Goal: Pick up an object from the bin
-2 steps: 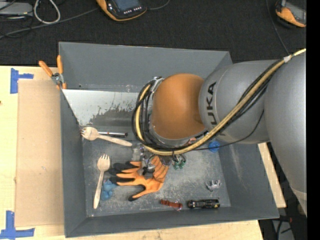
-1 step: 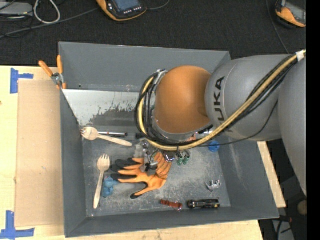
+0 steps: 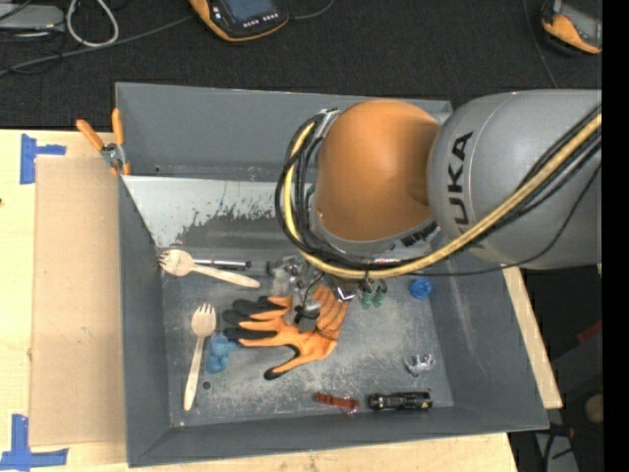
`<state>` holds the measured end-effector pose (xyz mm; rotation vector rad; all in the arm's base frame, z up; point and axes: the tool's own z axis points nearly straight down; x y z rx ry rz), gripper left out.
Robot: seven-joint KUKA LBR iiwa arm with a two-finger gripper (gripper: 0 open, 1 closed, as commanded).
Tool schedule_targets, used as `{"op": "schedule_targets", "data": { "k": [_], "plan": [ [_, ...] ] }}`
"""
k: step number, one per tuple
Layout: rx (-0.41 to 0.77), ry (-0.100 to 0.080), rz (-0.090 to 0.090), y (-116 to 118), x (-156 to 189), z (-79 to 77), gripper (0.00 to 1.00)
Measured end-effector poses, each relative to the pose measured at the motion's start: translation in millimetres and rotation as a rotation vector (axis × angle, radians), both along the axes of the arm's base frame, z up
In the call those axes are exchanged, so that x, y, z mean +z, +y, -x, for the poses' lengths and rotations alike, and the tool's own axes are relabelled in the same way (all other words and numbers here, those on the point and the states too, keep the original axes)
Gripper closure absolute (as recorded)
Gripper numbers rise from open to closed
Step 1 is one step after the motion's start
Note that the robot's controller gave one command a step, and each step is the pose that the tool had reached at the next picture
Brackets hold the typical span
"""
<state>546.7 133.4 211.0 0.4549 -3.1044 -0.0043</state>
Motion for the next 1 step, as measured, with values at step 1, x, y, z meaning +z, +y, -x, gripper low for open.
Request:
{"op": "schedule_targets", "data": {
  "k": [1],
  "plan": [
    [0.001, -0.003, -0.001, 0.3, 49.7, -0.8, 1.00]
  ]
}}
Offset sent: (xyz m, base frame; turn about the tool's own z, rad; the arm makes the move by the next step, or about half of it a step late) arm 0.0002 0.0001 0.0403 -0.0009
